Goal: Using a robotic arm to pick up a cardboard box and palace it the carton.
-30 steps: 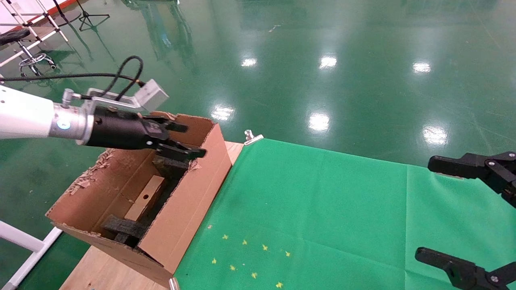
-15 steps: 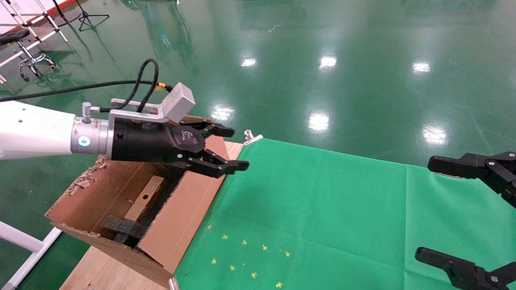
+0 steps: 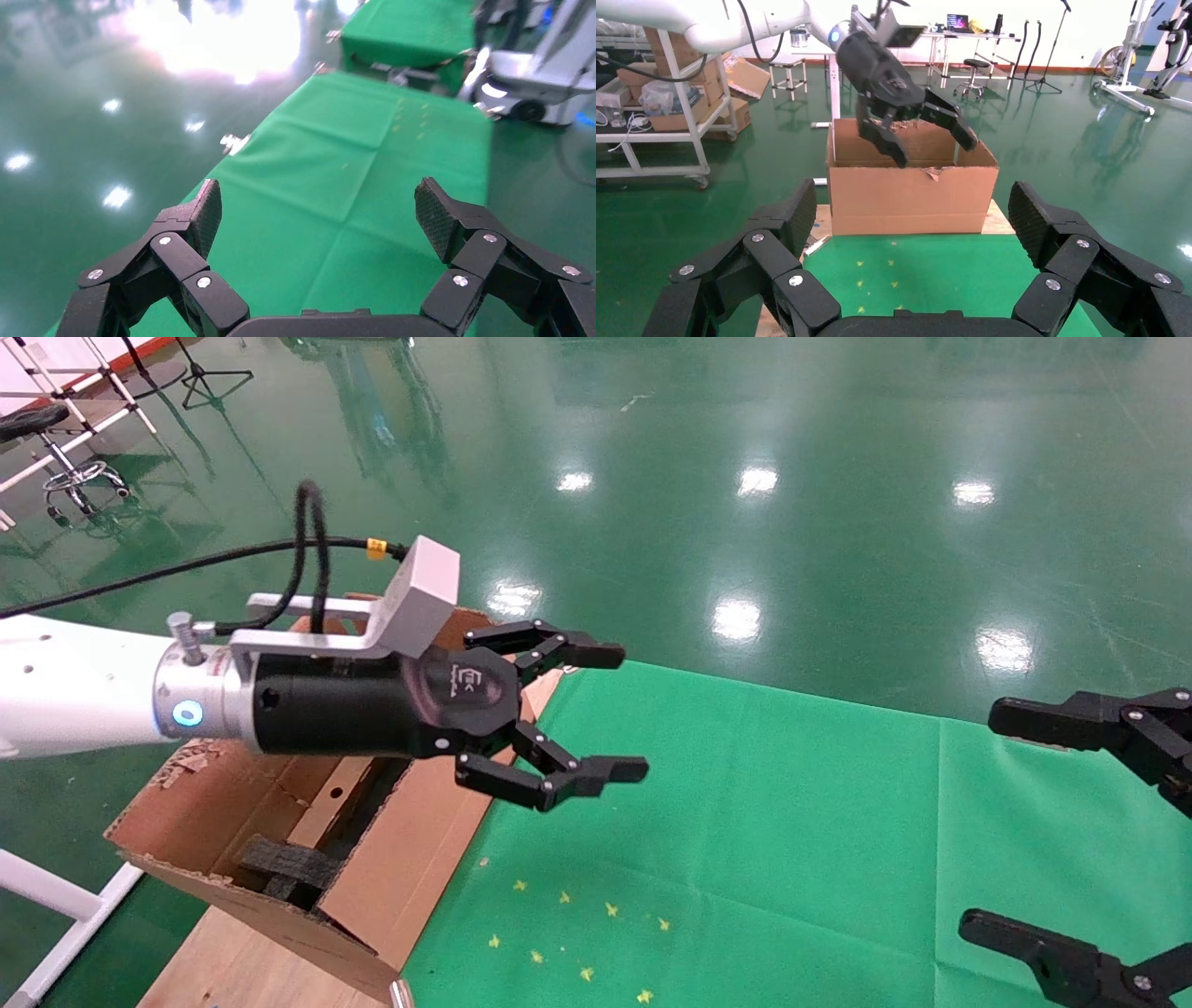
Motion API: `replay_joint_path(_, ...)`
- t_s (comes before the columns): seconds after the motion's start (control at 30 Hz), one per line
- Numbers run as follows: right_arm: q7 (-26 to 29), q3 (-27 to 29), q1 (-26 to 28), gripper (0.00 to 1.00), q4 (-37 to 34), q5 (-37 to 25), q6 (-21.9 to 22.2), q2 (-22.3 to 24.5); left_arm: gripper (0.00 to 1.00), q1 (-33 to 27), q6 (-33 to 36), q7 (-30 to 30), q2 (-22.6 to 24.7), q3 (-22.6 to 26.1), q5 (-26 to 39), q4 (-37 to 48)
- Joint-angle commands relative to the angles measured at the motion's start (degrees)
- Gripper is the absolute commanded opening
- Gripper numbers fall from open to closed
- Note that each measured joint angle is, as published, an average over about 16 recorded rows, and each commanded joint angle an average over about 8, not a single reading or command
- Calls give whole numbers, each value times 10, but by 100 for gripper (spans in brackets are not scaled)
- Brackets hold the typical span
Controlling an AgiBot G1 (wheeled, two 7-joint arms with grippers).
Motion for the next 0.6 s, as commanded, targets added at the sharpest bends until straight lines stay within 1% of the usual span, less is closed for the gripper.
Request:
replay_joint_path(0.03, 0, 0, 0, 100, 0, 0, 0, 0, 100, 17, 4, 4, 0, -16, -14, -17)
replay_joint_path(0.37, 0, 0, 0, 100, 0, 0, 0, 0, 100, 95, 24, 25, -2, -92, -78, -97)
replay_joint_path(0.6, 0, 0, 0, 100, 0, 0, 0, 0, 100, 132, 33, 34, -2, -128, -109, -135)
